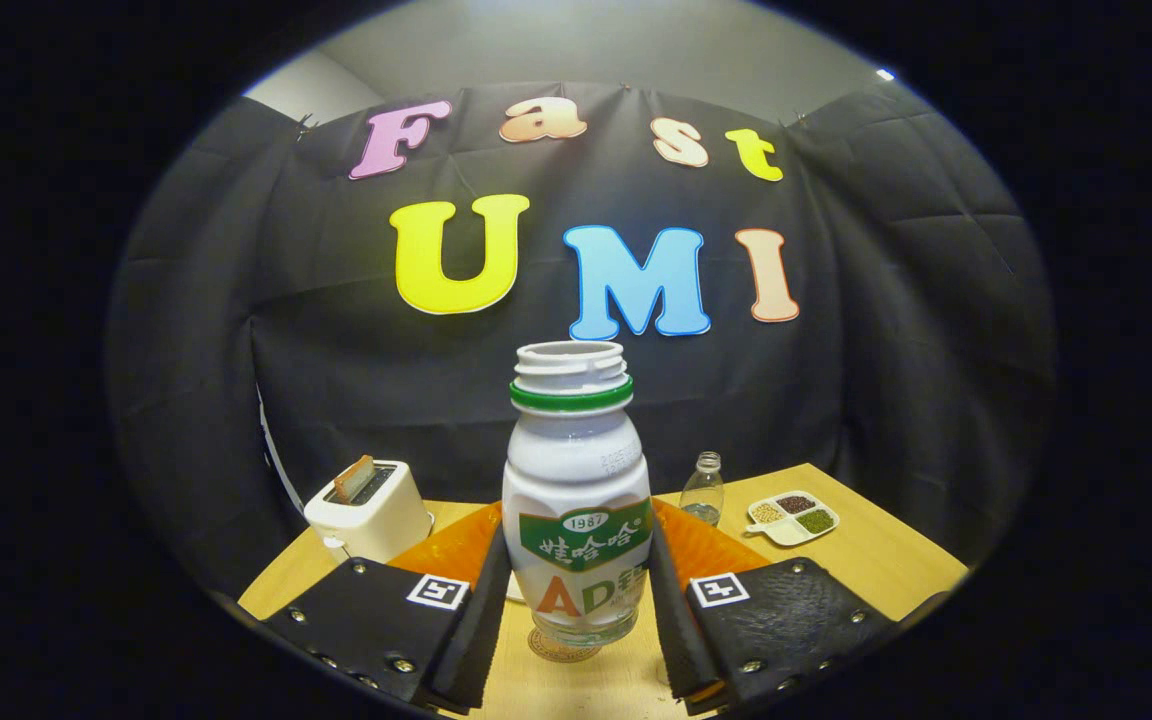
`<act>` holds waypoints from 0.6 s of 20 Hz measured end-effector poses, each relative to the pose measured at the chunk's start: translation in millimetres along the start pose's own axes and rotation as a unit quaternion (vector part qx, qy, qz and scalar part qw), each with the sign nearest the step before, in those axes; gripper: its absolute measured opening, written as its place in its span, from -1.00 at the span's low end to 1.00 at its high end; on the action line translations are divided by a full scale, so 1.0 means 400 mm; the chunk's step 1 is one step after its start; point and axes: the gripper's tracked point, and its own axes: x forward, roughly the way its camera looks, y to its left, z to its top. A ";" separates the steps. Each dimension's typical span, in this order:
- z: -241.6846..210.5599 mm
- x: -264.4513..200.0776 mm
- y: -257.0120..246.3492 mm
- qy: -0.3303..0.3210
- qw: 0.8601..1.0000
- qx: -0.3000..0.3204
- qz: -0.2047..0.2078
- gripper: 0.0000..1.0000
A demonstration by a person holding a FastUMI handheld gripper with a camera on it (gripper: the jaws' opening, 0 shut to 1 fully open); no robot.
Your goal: Take the bottle from table, then pour the juice into the cup, finally place the bottle on the coaster
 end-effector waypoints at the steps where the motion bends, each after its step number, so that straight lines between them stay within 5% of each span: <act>1: -0.003 0.006 0.005 0.000 1.000 -0.003 0.000 0.32; 12: -0.188 0.103 0.027 0.013 1.000 -0.018 0.003 0.32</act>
